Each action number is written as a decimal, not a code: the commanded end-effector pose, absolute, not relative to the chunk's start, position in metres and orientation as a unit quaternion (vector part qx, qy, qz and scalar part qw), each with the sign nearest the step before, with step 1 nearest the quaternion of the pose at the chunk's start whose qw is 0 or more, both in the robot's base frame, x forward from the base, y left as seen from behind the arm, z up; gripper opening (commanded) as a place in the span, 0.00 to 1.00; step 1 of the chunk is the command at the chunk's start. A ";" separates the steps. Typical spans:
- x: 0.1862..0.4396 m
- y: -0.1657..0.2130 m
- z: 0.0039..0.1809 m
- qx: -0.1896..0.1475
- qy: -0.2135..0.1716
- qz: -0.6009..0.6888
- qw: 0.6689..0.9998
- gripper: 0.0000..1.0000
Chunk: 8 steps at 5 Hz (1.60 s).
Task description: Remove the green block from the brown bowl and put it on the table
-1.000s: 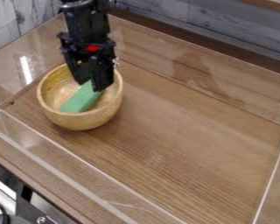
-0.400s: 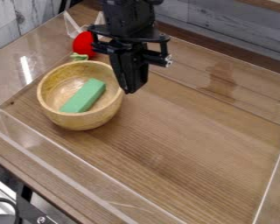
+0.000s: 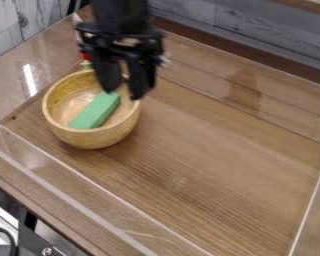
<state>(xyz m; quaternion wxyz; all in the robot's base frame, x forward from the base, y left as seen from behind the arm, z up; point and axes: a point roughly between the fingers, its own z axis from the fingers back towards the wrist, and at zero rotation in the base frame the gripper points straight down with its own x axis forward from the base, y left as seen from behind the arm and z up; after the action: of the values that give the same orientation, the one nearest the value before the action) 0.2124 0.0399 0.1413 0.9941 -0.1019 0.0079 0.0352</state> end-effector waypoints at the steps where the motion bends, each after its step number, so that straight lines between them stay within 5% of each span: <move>1: 0.206 0.063 0.145 -0.083 -0.017 0.061 0.995 0.00; 2: 0.195 0.078 0.133 -0.073 -0.025 0.115 0.990 1.00; 6: 0.215 0.088 0.076 -0.044 -0.064 0.107 0.991 1.00; 7: 0.221 0.094 0.072 -0.035 -0.066 0.107 0.991 0.00; 8: 0.225 0.098 0.069 -0.024 -0.069 0.106 0.992 0.00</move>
<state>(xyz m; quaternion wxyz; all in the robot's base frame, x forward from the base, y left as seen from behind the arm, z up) 0.2203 0.0950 0.0638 0.9916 -0.0326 -0.0571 0.1109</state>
